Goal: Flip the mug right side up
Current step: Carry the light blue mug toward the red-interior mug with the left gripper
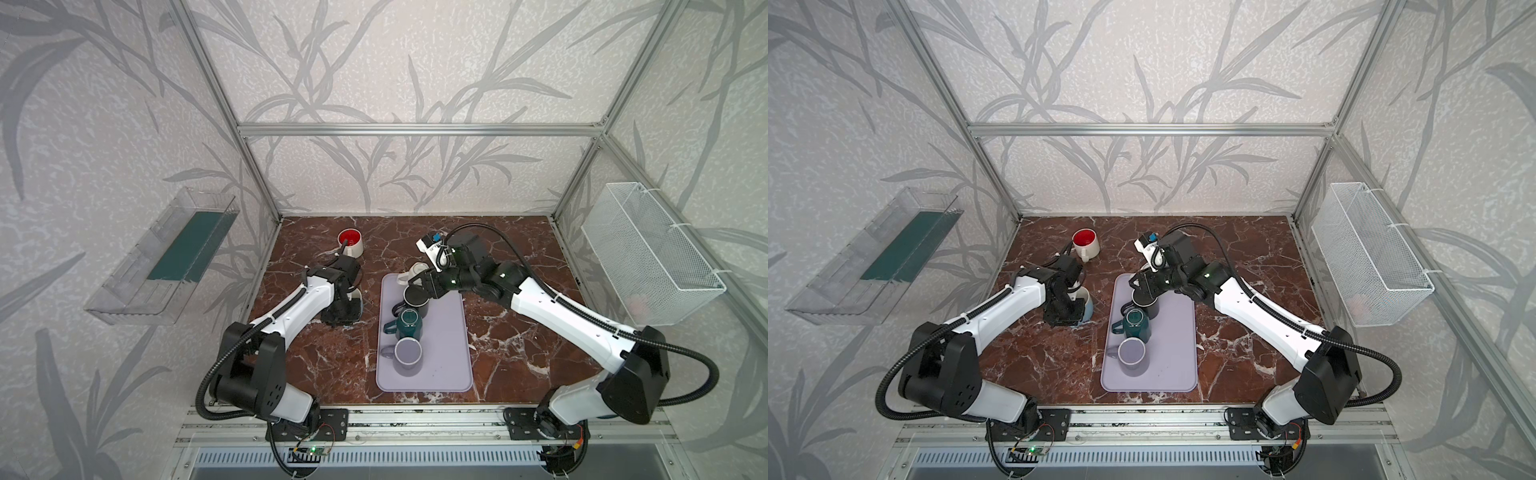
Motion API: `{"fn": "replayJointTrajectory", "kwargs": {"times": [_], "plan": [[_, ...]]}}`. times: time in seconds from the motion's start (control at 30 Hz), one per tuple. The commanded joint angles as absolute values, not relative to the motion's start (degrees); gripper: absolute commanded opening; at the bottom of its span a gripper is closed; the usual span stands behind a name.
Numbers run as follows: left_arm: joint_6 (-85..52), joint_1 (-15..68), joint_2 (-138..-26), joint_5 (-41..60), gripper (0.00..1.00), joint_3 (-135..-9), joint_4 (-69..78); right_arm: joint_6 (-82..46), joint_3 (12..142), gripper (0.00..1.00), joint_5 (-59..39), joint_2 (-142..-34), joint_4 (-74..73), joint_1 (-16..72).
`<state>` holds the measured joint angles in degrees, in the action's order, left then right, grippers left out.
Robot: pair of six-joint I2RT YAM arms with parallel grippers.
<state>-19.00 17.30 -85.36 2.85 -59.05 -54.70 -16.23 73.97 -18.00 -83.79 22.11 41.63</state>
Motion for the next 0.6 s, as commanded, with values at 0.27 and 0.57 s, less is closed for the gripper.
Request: {"fn": "replayJointTrajectory", "kwargs": {"times": [0.27,0.57], "plan": [[-19.45,17.75,-85.1,-2.62,0.0,-63.72,-56.86,-16.49,71.12,0.49,-17.83,-79.96,21.02,39.64],[-17.8,17.75,-90.24,-1.51,0.0,-74.12,-58.09,-16.52,70.06,0.49,-18.13,-78.54,21.28,39.03]]}}
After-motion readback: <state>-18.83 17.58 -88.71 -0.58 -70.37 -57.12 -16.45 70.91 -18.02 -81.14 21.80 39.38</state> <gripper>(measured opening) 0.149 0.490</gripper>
